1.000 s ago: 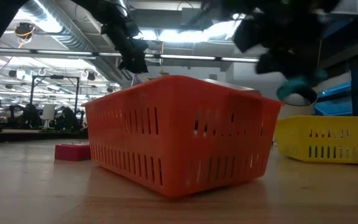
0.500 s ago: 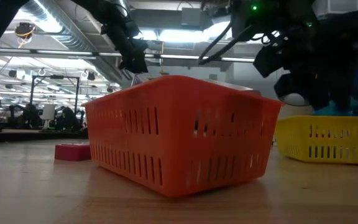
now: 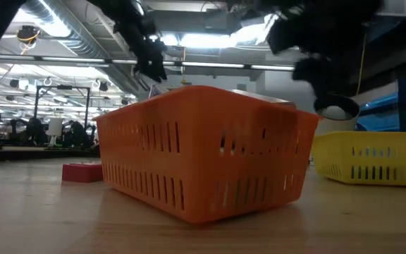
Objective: Pick & Place Office items
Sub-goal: Put the red digital clock into the yellow bin
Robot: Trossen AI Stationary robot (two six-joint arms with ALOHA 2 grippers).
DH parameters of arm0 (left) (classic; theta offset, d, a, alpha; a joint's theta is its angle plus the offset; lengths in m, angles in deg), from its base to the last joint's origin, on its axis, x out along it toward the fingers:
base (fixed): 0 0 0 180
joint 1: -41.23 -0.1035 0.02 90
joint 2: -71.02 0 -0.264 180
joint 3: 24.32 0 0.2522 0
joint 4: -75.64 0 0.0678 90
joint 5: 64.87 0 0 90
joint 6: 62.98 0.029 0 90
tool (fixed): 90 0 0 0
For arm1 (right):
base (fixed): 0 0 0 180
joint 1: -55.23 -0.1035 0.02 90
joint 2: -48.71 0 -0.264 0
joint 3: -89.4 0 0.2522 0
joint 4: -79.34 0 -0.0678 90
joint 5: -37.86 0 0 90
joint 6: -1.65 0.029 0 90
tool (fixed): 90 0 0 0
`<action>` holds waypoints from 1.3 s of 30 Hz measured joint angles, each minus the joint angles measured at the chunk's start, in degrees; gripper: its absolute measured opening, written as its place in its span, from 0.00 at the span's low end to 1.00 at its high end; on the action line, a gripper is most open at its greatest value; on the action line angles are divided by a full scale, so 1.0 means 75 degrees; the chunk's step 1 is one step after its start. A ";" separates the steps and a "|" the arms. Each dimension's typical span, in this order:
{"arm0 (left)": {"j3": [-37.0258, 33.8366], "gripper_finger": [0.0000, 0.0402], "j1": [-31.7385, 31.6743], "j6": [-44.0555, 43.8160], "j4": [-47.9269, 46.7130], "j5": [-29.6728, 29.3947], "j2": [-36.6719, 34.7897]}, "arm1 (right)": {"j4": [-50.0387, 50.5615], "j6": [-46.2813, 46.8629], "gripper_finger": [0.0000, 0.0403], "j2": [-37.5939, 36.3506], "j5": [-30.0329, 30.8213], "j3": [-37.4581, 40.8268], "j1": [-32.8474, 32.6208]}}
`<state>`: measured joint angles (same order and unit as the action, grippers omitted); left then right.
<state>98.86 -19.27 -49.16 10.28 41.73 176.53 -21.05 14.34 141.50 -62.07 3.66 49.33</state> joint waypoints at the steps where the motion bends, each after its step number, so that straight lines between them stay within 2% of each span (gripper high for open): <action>1: 0.0089 0.44 0.0023 -0.0004 -0.0082 -0.0075 -0.0102 | -0.0090 0.0072 0.68 -0.0007 0.0119 -0.0197 0.0094; 5: 0.0661 0.44 0.0349 -0.0068 -0.0614 -0.0184 -0.0725 | -0.0550 0.0250 0.67 -0.0032 0.0730 -0.0911 0.0494; 11: 0.1394 0.44 0.1674 -0.0809 -0.2194 -0.1122 -0.1932 | -0.0984 0.0035 0.67 -0.0032 0.1098 -0.2032 0.1195; 13: 0.1498 0.44 0.2381 -0.1139 -0.3092 -0.1240 -0.2293 | -0.0981 -0.0075 0.67 -0.0032 0.1274 -0.2510 0.1392; 16: 0.1458 0.43 0.3820 -0.1582 -0.4369 -0.2458 -0.2614 | -0.0986 -0.0539 0.67 -0.0032 0.1497 -0.3320 0.1693; 18: 0.1373 0.42 0.4742 -0.1921 -0.4804 -0.2826 -0.2598 | -0.1020 -0.0900 0.67 -0.0032 0.1578 -0.3879 0.1979; 23: 0.1324 0.42 0.6623 -0.2655 -0.4783 -0.2875 -0.1676 | -0.0730 -0.1419 0.67 -0.0040 0.1863 -0.5116 0.2795; 27: 0.1272 0.42 0.8104 -0.2542 -0.4659 -0.3041 -0.0301 | -0.0225 -0.1807 0.67 -0.0253 0.2172 -0.5790 0.3368; 30: 0.1443 0.42 0.9136 -0.2314 -0.4190 -0.3045 0.0352 | -0.0012 -0.2060 0.67 -0.0412 0.2086 -0.6025 0.3813; 32: 0.1708 0.42 0.9709 -0.1905 -0.3984 -0.3384 0.0740 | 0.0027 -0.2161 0.67 -0.0528 0.1963 -0.6086 0.4059; 35: 0.2022 0.39 1.0185 -0.1803 -0.3522 -0.4775 0.0928 | 0.0020 -0.2184 0.67 -0.0679 0.1691 -0.6097 0.4367; 39: 0.2129 0.35 0.9983 -0.2010 -0.0866 -0.5576 0.0913 | 0.0028 -0.2158 0.67 -0.0712 0.1520 -0.6097 0.4517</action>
<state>114.82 55.60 -64.23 3.78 -0.09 183.37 -20.84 -1.84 136.16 -50.67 -42.07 83.20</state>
